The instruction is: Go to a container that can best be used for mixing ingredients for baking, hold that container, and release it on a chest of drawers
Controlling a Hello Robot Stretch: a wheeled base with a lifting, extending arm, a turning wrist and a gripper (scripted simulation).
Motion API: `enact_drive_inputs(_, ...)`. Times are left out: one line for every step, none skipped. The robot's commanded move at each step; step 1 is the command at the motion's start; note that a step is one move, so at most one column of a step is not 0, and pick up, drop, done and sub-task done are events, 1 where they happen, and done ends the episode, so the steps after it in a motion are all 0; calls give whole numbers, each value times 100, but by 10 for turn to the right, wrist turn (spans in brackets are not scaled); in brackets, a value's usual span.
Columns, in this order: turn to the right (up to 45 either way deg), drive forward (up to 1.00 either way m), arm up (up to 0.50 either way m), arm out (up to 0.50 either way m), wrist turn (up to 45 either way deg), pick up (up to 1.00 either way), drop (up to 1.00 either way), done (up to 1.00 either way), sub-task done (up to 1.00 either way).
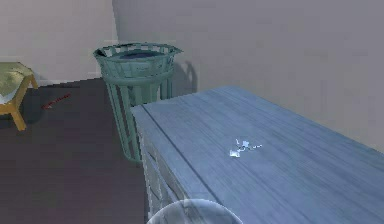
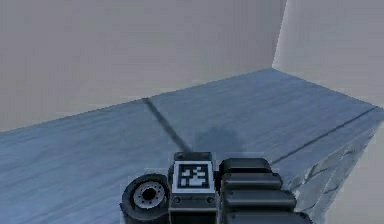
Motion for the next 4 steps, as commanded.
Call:
enact_drive_inputs(-60,0,0,0,0,0,0,0,0)
enact_drive_inputs(0,0,0,18,0,0,0,0,0)
enact_drive_inputs(0,0,0,0,450,0,0,0,0)
enact_drive_inputs(0,0,0,0,450,0,0,0,0)
